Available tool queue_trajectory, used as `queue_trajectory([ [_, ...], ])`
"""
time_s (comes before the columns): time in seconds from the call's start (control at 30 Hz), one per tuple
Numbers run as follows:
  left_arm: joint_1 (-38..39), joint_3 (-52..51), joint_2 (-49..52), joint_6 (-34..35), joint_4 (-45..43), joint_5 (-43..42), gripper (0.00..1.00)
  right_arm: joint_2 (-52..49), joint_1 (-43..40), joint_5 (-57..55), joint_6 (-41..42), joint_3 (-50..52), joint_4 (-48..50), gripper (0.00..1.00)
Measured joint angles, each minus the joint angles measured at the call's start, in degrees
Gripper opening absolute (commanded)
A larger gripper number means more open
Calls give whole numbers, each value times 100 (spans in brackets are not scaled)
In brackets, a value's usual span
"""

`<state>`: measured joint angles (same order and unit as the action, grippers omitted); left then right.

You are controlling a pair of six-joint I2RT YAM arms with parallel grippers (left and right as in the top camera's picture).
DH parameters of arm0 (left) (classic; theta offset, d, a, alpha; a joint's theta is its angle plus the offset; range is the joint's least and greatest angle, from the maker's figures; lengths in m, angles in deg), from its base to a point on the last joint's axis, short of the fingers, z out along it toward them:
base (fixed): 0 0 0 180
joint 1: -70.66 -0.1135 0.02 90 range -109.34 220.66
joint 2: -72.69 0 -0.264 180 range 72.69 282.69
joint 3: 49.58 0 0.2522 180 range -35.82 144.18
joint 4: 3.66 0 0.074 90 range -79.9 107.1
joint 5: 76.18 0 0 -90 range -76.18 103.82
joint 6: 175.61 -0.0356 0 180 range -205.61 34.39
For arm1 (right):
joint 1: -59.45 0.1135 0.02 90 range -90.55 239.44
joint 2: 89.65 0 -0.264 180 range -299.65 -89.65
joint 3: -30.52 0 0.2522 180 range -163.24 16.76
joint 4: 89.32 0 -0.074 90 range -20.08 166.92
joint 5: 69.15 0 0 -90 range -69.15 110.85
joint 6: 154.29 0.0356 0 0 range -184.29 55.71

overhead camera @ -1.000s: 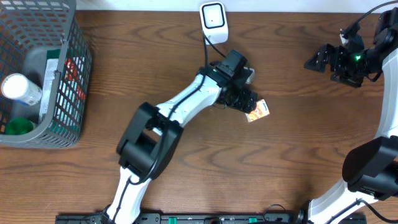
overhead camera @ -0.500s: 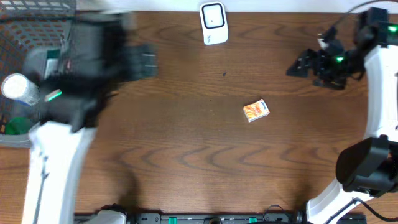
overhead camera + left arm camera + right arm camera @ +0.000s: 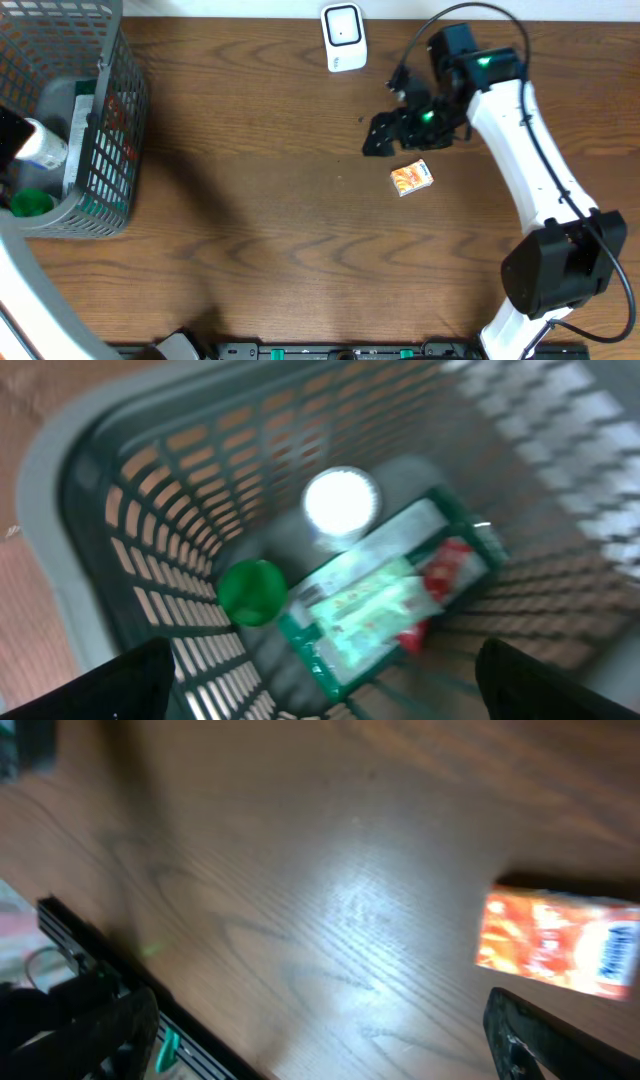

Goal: Scan the item barcode

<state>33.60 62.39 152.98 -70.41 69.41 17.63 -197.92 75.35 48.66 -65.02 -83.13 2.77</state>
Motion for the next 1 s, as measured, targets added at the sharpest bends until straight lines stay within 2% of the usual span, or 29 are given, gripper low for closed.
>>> queue_trajectory([
  [0.17, -350, -15, 1073, -157, 85, 2, 97, 0, 385, -238, 101, 376, 177, 99],
  [0.4, -417, -22, 2175, -476, 72, -2, 97, 0, 627, -391, 149, 743, 354, 99],
  [1.0, -413, -24, 3438, -691, 472, 376, 97, 0, 647, -466, 162, 782, 459, 99],
])
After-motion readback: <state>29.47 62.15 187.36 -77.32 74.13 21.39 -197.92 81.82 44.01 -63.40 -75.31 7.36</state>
